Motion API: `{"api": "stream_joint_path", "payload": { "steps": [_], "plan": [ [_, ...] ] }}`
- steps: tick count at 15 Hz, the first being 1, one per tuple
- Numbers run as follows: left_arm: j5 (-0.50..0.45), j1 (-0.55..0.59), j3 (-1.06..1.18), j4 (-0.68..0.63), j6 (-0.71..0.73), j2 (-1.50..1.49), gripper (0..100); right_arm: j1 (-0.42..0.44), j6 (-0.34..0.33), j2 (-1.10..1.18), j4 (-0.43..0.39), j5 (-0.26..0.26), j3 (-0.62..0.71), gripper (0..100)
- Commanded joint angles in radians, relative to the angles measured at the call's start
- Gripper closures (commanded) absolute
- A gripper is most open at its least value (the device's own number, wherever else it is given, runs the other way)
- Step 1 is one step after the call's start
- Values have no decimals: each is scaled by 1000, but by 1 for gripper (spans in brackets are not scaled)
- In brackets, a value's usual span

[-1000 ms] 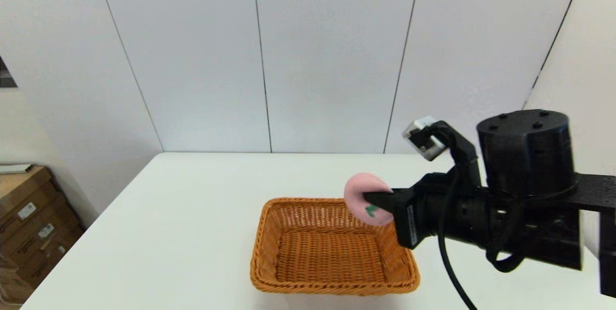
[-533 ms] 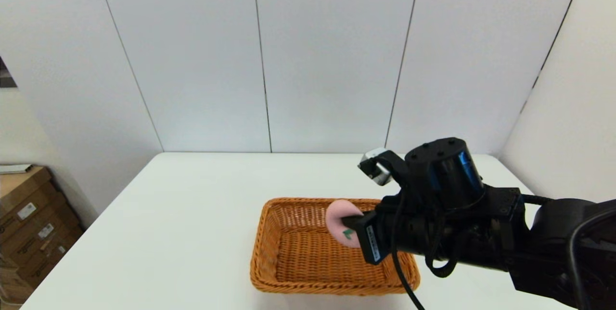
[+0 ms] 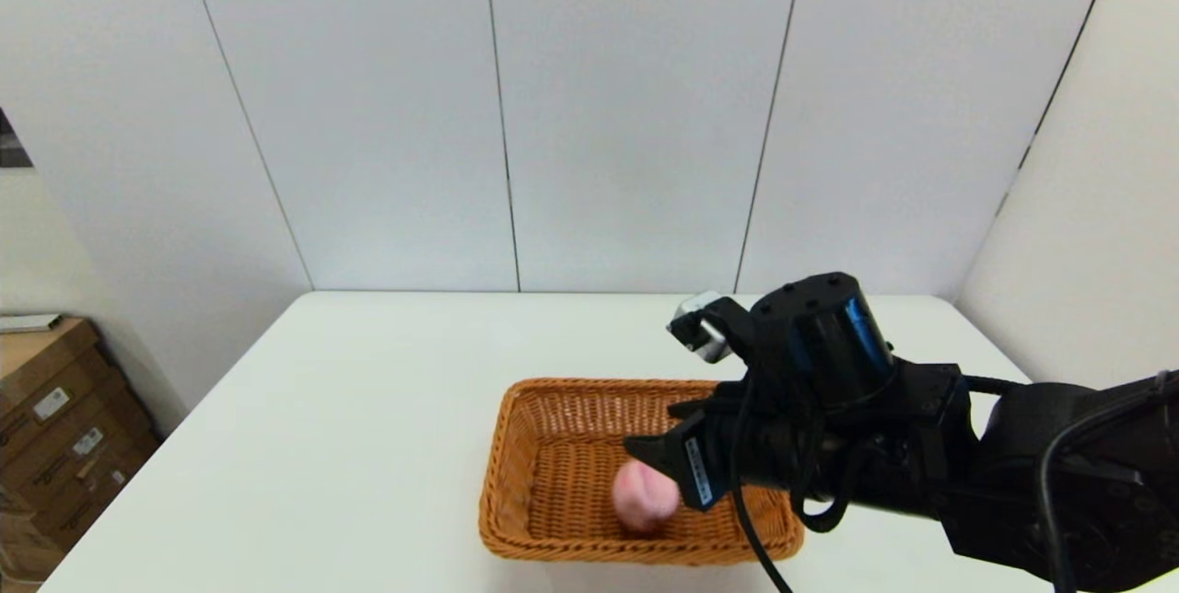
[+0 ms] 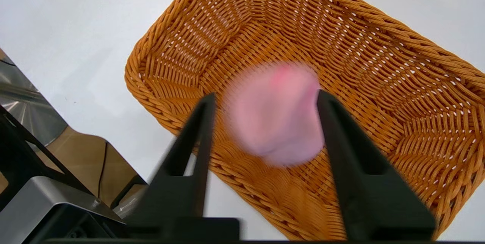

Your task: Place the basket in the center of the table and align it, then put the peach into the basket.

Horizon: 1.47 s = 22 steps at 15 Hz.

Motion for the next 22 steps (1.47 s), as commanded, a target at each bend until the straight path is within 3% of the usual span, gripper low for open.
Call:
{"api": "stream_joint_path", "payload": {
  "steps": [1, 3, 6, 9, 10, 11, 13, 16, 17, 20, 22],
  "plan": [
    [-1, 0, -1, 1, -1, 0, 0, -85, 4, 20, -50, 4, -12, 0],
    [1, 0, -1, 1, -1, 0, 0, -146, 4, -3, -37, -4, -26, 0],
    [-1, 0, 1, 1, -1, 0, 0, -265, -2, -166, -1, -146, -7, 0],
    [1, 0, -1, 1, -1, 0, 0, -320, -22, -380, 127, -189, 11, 0],
    [1, 0, 1, 1, -1, 0, 0, -320, -61, -451, 209, -245, 20, 0],
    [-1, 0, -1, 1, -1, 0, 0, -318, -119, -531, 268, -337, 39, 0],
    [-1, 0, -1, 1, -1, 0, 0, -312, -156, -649, 285, -392, 83, 0],
    [1, 0, 1, 1, -1, 0, 0, -320, -159, -824, 363, -401, 125, 0],
    [1, 0, -1, 1, -1, 0, 0, -311, -160, -896, 374, -383, 155, 0],
    [1, 0, 1, 1, -1, 0, 0, -298, -162, -1023, 378, -226, 232, 0],
    [1, 0, 1, 1, -1, 0, 0, -301, -165, -1089, 387, -212, 258, 0]
  ]
}}
